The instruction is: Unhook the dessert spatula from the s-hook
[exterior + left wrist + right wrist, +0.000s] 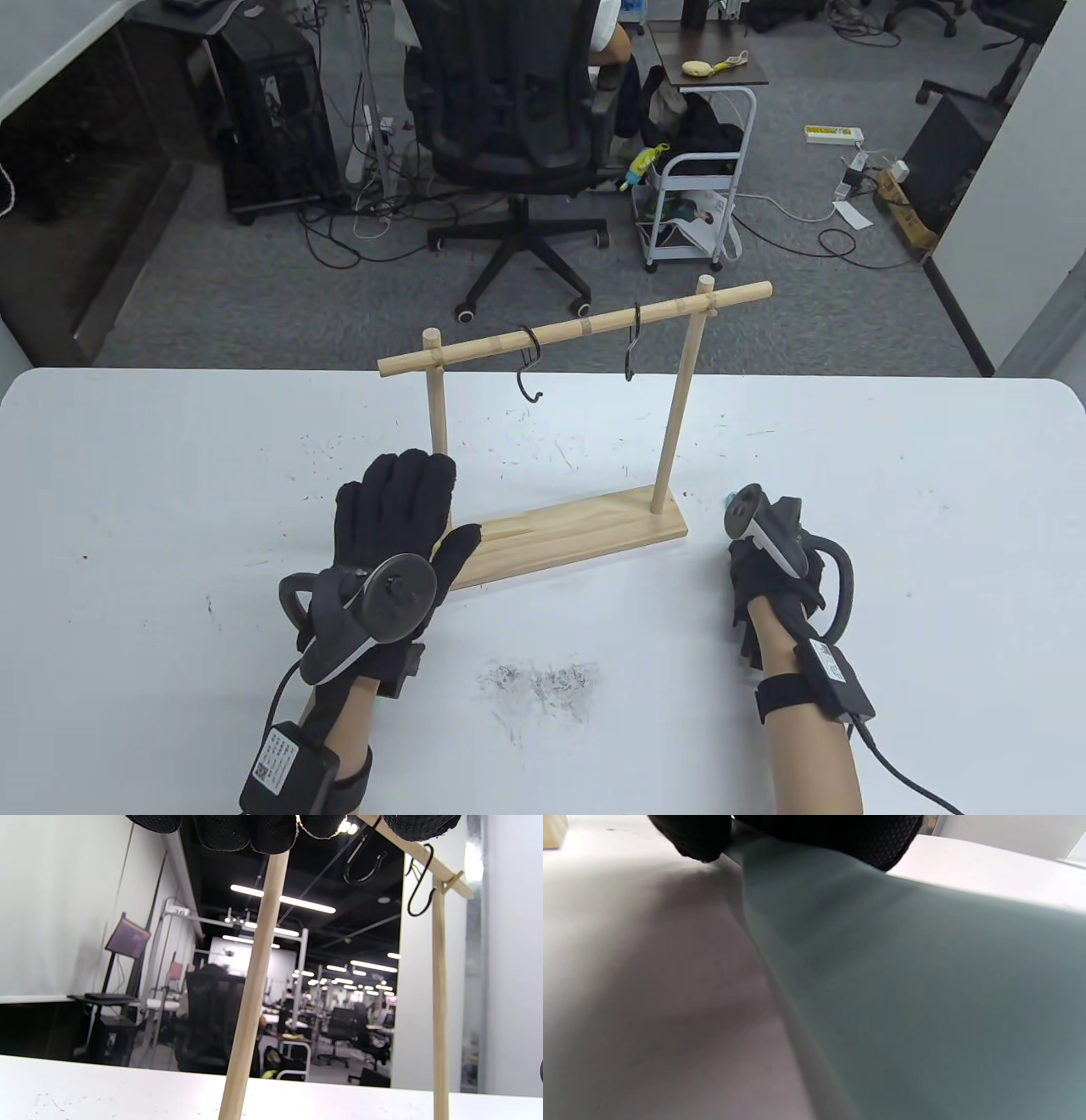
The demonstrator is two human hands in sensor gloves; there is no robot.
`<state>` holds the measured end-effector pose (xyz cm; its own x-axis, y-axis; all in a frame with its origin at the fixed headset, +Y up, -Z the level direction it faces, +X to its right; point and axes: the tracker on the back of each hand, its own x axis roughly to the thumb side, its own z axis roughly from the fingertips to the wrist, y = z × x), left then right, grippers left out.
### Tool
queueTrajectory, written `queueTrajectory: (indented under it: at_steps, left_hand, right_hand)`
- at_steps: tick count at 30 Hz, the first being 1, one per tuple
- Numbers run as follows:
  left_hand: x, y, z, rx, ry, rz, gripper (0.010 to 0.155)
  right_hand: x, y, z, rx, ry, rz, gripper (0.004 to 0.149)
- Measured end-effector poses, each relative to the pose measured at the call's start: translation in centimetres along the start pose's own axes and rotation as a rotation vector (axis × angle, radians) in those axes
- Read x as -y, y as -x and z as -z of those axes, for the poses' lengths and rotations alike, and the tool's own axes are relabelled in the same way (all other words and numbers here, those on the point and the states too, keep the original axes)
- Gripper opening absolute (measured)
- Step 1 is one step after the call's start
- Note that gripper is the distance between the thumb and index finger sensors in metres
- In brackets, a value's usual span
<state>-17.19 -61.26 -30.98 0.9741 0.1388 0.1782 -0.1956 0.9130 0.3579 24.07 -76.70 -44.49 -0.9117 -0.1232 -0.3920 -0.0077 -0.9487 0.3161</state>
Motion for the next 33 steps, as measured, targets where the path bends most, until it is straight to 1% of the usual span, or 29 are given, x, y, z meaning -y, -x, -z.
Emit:
queueTrajectory:
  at_steps: [3, 4, 7, 13, 16, 22, 26, 30, 33]
  left_hand:
    - [0.0, 0.0, 0.0, 0.001, 0.000, 0.000, 0.077]
    - [0.0, 0.0, 0.0, 0.001, 0.000, 0.000, 0.077]
    - [0.0, 0.0, 0.0, 0.000, 0.000, 0.000, 0.077]
    - [0.0, 0.0, 0.0, 0.000, 0.001, 0.001, 0.078]
    - [-0.1, -0.1, 0.0, 0.000, -0.002, 0.001, 0.077]
    - [-0.1, 0.0, 0.0, -0.003, -0.002, 0.002, 0.077]
    - [-0.1, 0.1, 0.0, -0.004, 0.000, 0.003, 0.077]
    - [-0.1, 0.1, 0.0, -0.005, 0.002, 0.007, 0.078]
    - [0.0, 0.1, 0.1, -0.010, 0.006, 0.012, 0.078]
  right_hand:
    - [-0.1, -0.5, -0.1, -0.015, 0.014, -0.056, 0.058]
    - [-0.1, -0.6, -0.1, -0.018, 0.018, -0.068, 0.060]
    - [-0.3, -0.8, -0.2, -0.030, 0.033, -0.105, 0.056]
    - [-0.4, -0.8, -0.1, -0.024, 0.041, -0.113, 0.055]
    - [-0.1, -0.6, -0.2, -0.026, 0.018, -0.119, 0.056]
    - [0.3, 0.2, -0.1, -0.014, -0.042, -0.028, 0.059]
    - [1.0, 0.7, -0.3, -0.002, -0.082, 0.019, 0.062]
    - [2.4, 1.4, -1.1, 0.051, -0.104, 0.130, 0.062]
    - [3.5, 1.9, -1.8, 0.118, -0.158, 0.266, 0.063]
